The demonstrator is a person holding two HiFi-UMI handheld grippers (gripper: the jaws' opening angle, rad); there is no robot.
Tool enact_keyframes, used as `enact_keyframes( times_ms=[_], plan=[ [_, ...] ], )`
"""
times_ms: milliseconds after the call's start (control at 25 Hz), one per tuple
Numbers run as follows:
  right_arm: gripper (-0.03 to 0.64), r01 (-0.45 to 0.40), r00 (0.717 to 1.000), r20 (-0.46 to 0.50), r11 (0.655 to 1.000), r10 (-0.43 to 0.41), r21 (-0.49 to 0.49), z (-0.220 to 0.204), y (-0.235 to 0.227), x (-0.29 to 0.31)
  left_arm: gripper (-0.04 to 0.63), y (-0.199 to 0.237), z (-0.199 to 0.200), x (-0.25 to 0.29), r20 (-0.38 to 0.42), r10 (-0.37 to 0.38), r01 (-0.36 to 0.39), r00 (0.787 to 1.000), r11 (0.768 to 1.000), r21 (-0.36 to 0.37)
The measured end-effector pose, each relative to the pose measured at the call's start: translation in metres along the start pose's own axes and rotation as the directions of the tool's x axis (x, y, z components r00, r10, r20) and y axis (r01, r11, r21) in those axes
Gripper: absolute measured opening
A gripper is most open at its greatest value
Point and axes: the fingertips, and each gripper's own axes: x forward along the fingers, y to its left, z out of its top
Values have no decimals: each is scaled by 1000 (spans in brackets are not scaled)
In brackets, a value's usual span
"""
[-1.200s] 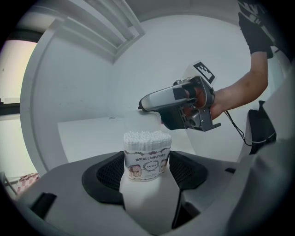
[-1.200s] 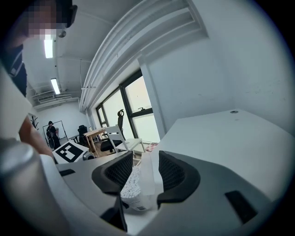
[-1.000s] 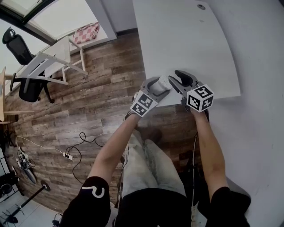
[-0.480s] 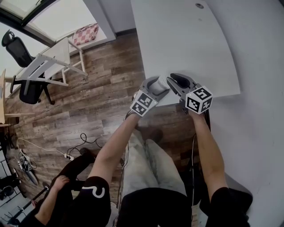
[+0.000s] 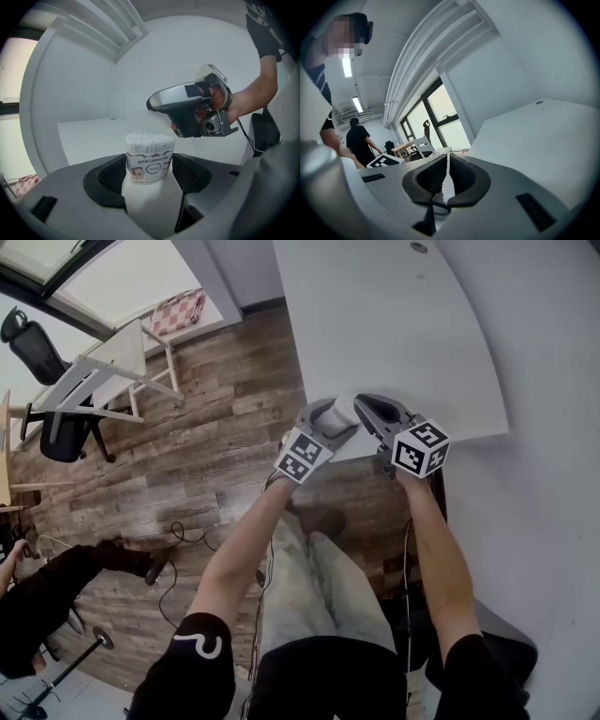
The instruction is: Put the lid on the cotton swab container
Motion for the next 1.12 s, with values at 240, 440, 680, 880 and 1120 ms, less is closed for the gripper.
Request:
enact_keyframes(
  times_ms=[240,440,680,880,1120],
  plan=[
    [26,-23,1000,4,998,23,60,-5,-1,-1,311,0,-1,3,0,1,-1,1000,1000,0],
    [25,-39,999,16,992,38,120,-7,2,1,311,1,0,1,3,1,-1,1000,1000,-2],
    [21,-1,1000,-25,999,2,54,-14,5,6,310,2,0,1,5,2,-2,1000,1000,-4],
    [12,49,995,-84,999,-51,-25,-24,2,8,308,0,1,1,6,0,0,1000,1000,-4],
    [12,65,994,-84,997,-69,-45,-29,1,10,308,1,-2,2,6,-1,1,1000,1000,-3]
  ],
)
